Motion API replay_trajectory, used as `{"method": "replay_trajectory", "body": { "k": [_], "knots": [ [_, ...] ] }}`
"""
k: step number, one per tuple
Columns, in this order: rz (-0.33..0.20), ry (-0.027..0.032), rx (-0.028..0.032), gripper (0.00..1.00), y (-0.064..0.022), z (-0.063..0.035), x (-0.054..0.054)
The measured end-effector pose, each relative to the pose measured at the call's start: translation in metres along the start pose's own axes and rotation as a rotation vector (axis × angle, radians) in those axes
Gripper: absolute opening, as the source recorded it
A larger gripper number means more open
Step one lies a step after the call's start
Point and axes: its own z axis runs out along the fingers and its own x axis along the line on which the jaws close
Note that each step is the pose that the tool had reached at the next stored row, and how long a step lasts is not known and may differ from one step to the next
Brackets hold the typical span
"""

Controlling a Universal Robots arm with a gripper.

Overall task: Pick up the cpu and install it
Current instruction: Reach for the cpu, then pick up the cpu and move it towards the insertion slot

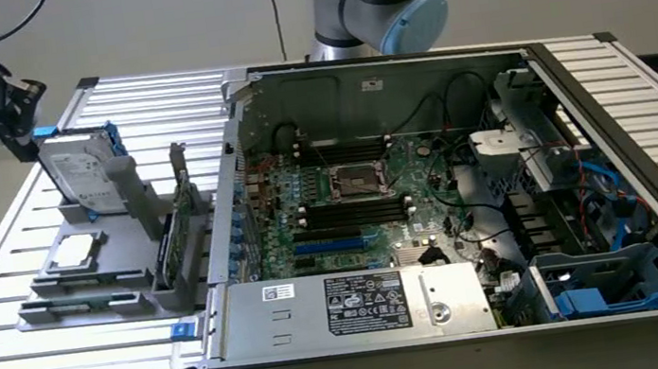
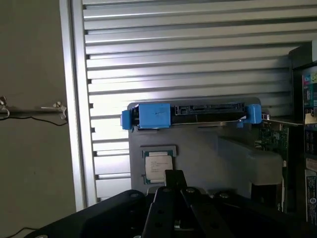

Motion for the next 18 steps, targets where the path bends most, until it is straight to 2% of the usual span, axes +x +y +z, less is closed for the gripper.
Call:
{"method": "replay_trajectory", "body": {
  "k": [15, 16, 17, 18],
  "knots": [
    [0.000, -0.0001, 0.0000, 0.12, 0.0000, 0.0000, 0.0000],
    [0.000, -0.0001, 0.0000, 0.24, 0.0000, 0.0000, 0.0000],
    [0.000, 0.0000, 0.0000, 0.24, 0.0000, 0.0000, 0.0000],
    [0.000, -0.0001, 0.0000, 0.30, -0.0001, 0.0004, 0.0002]
  ]
}}
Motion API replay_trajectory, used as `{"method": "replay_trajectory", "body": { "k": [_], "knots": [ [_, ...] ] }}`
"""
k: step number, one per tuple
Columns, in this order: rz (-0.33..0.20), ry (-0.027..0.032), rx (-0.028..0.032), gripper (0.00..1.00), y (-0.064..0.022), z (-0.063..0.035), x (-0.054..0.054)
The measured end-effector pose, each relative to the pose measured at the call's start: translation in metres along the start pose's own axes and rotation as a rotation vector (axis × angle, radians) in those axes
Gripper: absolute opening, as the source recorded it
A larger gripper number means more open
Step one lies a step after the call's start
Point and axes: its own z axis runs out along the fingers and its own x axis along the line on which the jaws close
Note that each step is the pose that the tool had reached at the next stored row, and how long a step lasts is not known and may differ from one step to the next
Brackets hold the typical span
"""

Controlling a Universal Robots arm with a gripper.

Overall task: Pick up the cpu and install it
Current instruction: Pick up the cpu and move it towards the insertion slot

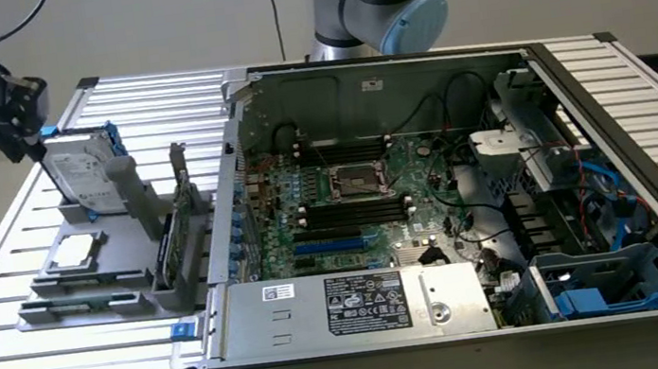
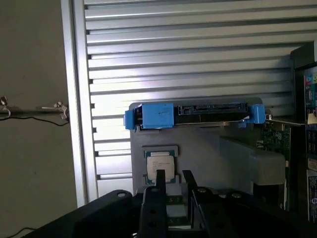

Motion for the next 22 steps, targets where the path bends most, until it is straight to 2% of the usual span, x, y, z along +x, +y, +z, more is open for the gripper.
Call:
{"method": "replay_trajectory", "body": {
  "k": [1, 3, 4, 5, 7, 8, 16, 22],
  "knots": [
    [0.000, -0.0001, 0.0000, 0.30, -0.0001, 0.0009, 0.000],
    [0.000, 0.0000, 0.0000, 0.42, -0.0004, 0.0041, 0.001],
    [0.000, -0.0001, 0.0000, 0.42, -0.0006, 0.0060, 0.001],
    [0.000, 0.0000, 0.0000, 0.53, -0.0008, 0.0077, 0.001],
    [-0.002, 0.0002, 0.0000, 0.53, -0.0015, 0.0114, 0.001],
    [-0.003, 0.0001, -0.0001, 0.60, -0.0020, 0.0133, 0.001],
    [-0.026, 0.0019, -0.0004, 0.60, -0.0076, 0.0275, 0.001],
    [-0.059, 0.0098, -0.0007, 0.60, -0.0137, 0.0381, 0.001]
  ]
}}
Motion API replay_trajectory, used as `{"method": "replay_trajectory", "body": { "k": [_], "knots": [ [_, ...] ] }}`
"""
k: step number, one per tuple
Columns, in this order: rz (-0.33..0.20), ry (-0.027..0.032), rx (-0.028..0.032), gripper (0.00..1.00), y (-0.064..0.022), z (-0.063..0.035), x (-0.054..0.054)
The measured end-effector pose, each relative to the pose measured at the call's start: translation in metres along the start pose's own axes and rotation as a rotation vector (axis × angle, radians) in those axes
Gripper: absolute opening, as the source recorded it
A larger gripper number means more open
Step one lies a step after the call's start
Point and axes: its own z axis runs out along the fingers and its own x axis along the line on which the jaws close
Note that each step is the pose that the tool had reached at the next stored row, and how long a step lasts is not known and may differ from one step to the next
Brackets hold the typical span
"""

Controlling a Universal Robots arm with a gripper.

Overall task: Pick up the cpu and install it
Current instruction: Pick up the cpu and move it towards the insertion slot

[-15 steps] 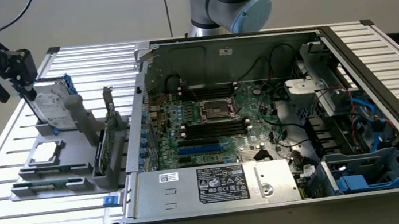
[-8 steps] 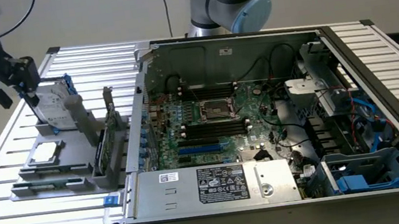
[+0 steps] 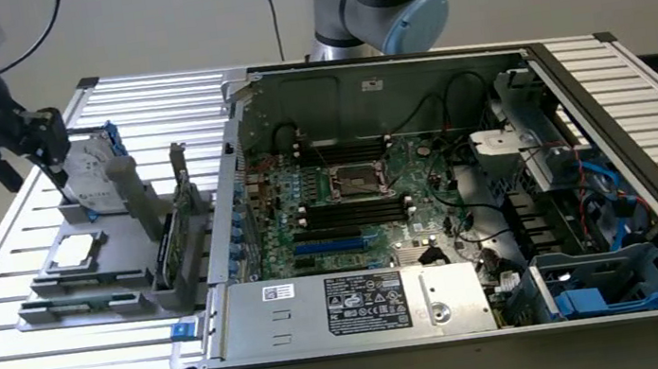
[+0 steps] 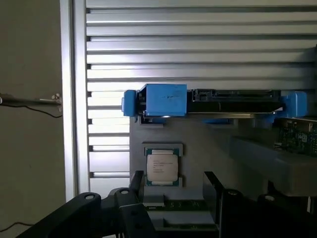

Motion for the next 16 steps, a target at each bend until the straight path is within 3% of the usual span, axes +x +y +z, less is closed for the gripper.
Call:
{"method": "replay_trajectory", "body": {
  "k": [8, 16],
  "knots": [
    [-0.040, 0.0064, -0.0005, 0.60, -0.0081, 0.0143, 0.000],
    [-0.076, 0.0091, -0.0008, 0.62, -0.0153, 0.0285, 0.000]
  ]
}}
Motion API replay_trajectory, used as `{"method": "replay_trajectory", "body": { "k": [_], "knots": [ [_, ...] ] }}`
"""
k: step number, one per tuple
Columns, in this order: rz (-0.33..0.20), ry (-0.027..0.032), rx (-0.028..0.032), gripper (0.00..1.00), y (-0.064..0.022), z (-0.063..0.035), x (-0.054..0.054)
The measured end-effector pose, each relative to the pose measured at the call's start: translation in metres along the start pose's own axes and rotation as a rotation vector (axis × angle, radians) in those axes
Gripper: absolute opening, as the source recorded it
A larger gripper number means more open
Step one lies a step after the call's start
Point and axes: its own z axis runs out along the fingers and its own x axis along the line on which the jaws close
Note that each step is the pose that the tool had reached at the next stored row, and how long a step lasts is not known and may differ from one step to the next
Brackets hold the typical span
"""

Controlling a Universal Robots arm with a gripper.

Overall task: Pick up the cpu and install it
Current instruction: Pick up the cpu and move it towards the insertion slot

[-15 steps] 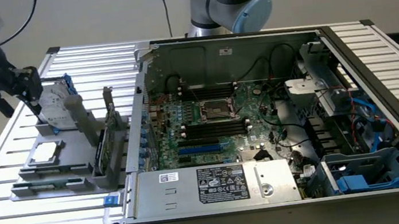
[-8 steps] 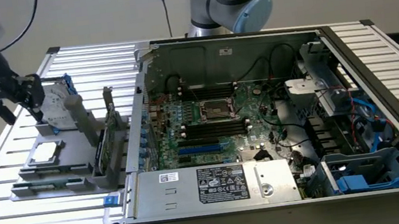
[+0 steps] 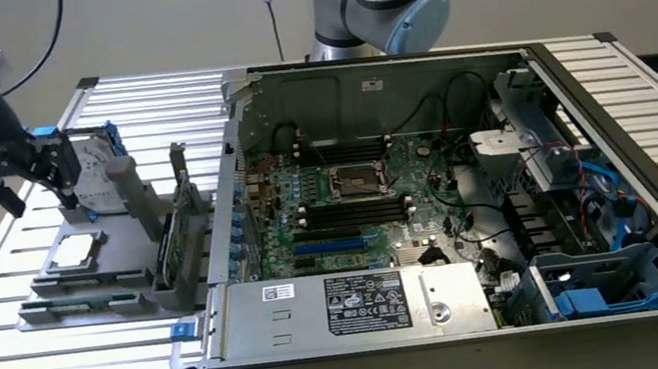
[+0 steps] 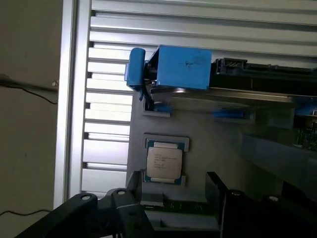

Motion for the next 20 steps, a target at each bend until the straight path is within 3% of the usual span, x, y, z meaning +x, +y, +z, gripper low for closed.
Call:
{"method": "replay_trajectory", "body": {
  "k": [2, 20],
  "knots": [
    [-0.006, 0.0004, 0.0000, 0.67, -0.0016, 0.0036, 0.000],
    [-0.014, 0.0007, -0.0001, 0.67, -0.0076, 0.0361, 0.001]
  ]
}}
